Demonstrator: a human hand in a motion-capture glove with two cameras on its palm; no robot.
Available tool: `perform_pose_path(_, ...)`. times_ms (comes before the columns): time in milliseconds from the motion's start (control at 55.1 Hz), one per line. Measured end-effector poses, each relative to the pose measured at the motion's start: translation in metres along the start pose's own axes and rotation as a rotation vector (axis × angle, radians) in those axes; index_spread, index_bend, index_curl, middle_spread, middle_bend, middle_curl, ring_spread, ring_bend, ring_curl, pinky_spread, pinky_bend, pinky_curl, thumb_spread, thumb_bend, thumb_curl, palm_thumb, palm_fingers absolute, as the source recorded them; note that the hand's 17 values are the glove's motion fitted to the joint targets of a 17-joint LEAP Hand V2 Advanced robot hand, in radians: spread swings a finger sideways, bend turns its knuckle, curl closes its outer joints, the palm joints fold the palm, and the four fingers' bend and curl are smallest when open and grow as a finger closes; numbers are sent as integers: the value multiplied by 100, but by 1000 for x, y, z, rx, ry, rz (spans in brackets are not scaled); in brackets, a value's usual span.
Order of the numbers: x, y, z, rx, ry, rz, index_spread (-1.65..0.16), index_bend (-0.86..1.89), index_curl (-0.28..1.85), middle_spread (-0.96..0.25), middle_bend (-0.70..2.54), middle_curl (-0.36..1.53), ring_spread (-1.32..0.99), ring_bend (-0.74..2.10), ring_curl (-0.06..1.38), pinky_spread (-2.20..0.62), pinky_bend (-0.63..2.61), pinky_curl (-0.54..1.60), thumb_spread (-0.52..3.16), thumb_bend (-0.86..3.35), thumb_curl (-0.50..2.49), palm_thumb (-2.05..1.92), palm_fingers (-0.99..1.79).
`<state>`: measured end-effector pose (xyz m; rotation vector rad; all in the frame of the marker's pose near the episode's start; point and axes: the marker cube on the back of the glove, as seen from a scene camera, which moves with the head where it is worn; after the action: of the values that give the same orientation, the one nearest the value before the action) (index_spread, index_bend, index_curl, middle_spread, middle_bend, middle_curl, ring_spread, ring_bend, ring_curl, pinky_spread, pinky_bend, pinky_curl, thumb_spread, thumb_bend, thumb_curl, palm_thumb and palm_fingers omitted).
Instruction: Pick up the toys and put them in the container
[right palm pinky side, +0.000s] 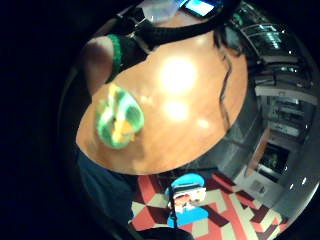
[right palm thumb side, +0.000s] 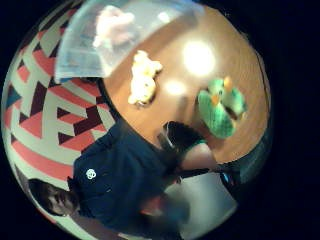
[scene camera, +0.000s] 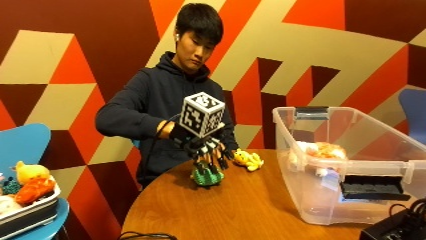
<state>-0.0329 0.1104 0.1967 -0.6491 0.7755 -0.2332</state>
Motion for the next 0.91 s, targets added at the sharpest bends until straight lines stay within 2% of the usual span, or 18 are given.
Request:
perform_pose_path(91, 3, -1, 45, -30, -1, 20, -22, 7, 20, 1, 19, 42, -1, 42, 32, 2, 98, 37, 123, -2, 40, 19, -3)
perform_pose_path(182, 3, -5, 65, 69, 3, 17, -23, 5, 17, 1, 18, 40, -3, 59, 36, -2, 109, 39, 124, -1, 39, 21, 8)
perform_pose_path(272, 2, -9, 66, 187, -31, -14, -25, 2, 11, -2, 22, 40, -14, 89, 41, -19, 122, 39, 125, 1, 39, 26, 42)
perform_pose_path(327, 0, -12, 62, 217, -24, -41, -26, 5, 9, -6, 36, 44, -20, 105, 45, -27, 124, 39, 134, 7, 40, 37, 74)
perform_pose_path(363, -2, -15, 55, 234, -23, -55, -26, 6, 8, -7, 40, 46, -23, 110, 47, -30, 123, 40, 138, 10, 40, 41, 79)
perform_pose_path(436, -8, -16, 30, 297, -35, -81, -24, 11, 8, -12, 51, 53, -27, 121, 53, -33, 129, 44, 141, 19, 46, 58, 95)
perform_pose_path(581, -21, -12, -44, 409, -34, -108, -24, 21, 10, -18, 64, 64, -32, 127, 60, -36, 134, 49, 115, 20, 59, 71, 101)
perform_pose_path(744, -21, -18, -137, 699, 121, -43, -24, 29, 14, -22, 73, 75, -36, 132, 64, -38, 136, 54, 96, 17, 69, 74, 104)
perform_pose_path(908, -52, -48, -205, 856, -93, -75, -24, 40, 19, -26, 79, 85, -39, 138, 69, -40, 140, 59, 81, 16, 79, 76, 101)
